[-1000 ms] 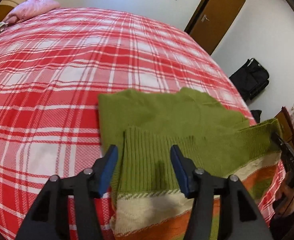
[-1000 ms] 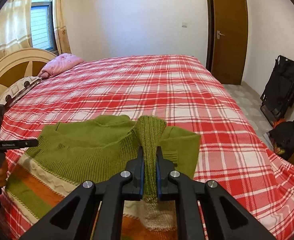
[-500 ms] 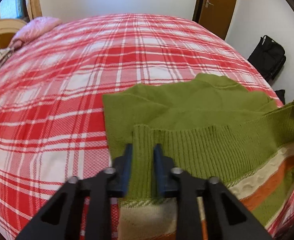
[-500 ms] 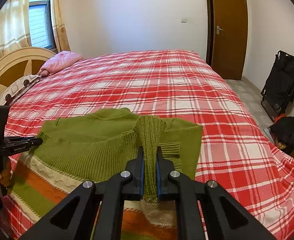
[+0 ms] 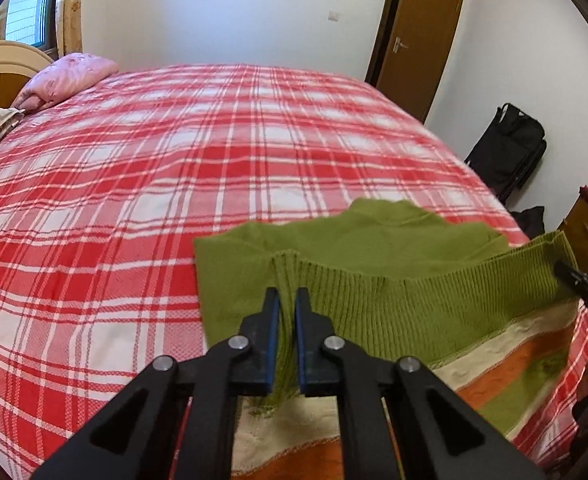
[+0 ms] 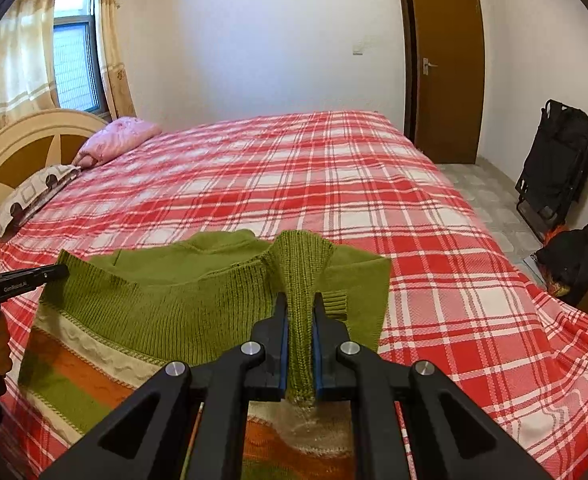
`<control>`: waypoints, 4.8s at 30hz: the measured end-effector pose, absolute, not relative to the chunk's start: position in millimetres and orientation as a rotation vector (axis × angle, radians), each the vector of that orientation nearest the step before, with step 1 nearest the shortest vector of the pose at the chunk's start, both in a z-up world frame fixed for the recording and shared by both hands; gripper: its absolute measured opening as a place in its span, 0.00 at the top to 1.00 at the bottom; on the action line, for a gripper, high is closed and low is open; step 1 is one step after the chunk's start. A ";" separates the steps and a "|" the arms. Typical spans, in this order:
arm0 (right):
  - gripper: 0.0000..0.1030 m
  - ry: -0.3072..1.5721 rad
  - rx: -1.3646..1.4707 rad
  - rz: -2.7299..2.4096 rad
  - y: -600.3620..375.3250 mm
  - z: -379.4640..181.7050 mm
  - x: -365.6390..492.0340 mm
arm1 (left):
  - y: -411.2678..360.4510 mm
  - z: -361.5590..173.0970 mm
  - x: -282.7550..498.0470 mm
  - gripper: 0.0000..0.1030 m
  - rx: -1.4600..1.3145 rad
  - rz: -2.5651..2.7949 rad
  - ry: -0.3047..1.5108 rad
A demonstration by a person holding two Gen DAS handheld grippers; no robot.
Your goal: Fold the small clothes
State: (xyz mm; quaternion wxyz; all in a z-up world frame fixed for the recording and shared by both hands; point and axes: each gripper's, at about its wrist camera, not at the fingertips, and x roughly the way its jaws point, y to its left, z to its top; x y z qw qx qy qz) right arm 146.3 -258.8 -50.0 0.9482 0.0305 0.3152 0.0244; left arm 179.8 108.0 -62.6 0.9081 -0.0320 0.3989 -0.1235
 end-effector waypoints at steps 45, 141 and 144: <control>0.92 0.651 0.013 0.051 -258.1 -53.0 200.8 | 98.9 -83.9 215.4 0.91 0.033 -0.320 0.921; 0.56 0.824 0.218 0.295 -166.9 -111.6 119.5 | 126.9 -130.7 109.9 0.75 -0.479 -0.194 0.976; 0.56 0.813 0.208 0.364 -157.2 -108.9 112.4 | 120.1 -116.1 108.2 0.76 -0.452 -0.226 0.944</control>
